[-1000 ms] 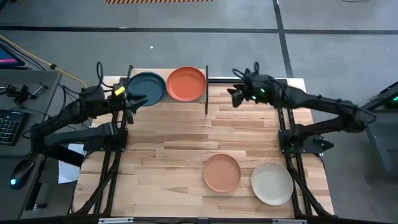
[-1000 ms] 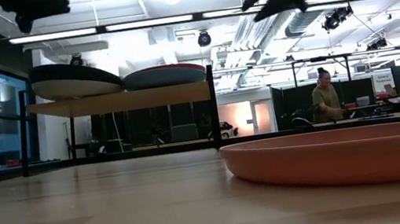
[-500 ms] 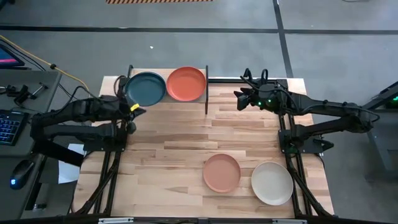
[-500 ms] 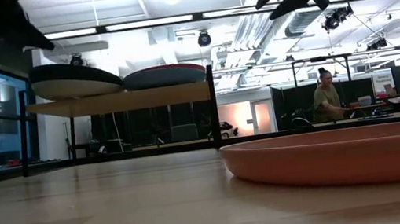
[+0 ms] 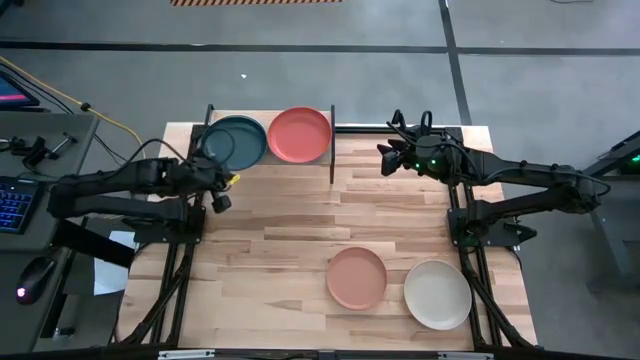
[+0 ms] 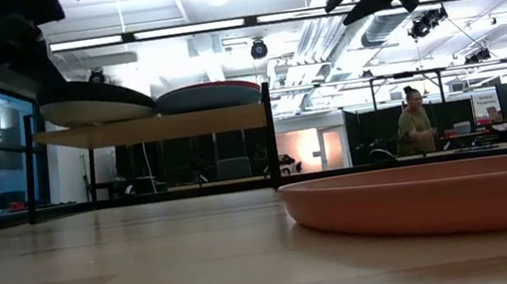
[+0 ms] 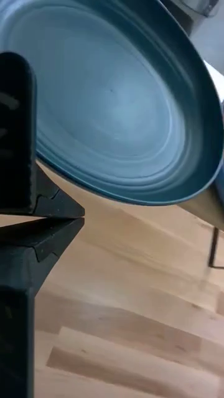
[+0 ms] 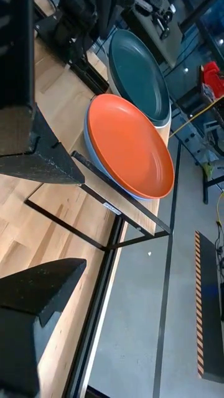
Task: Place and stack plates onto a shelf
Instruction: Stack the dark blue plate on top of the gray plate on the shelf
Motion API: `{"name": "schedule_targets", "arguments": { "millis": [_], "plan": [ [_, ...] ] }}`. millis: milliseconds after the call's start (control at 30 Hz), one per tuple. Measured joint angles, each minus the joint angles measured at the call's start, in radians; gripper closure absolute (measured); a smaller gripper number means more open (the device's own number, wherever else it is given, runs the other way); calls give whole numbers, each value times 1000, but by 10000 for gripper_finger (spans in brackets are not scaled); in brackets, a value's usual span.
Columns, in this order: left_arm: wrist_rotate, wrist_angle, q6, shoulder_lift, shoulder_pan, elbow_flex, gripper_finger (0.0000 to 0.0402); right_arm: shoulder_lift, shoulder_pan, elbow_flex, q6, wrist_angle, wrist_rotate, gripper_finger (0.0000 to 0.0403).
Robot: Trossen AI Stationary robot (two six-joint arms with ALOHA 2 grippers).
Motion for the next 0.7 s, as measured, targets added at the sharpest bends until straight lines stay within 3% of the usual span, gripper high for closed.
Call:
{"name": "schedule_targets", "arguments": {
  "millis": [167,400,700],
  "plan": [
    [14,8,-2,43,-1,20,401,0,0,0,-1,0,-6,215],
    [35,-34,-19,44,-2,138,401,0,0,1,-20,0,-8,215],
    [33,-131,-46,136,-2,145,401,0,0,1,-53,0,-9,215]
  ]
}}
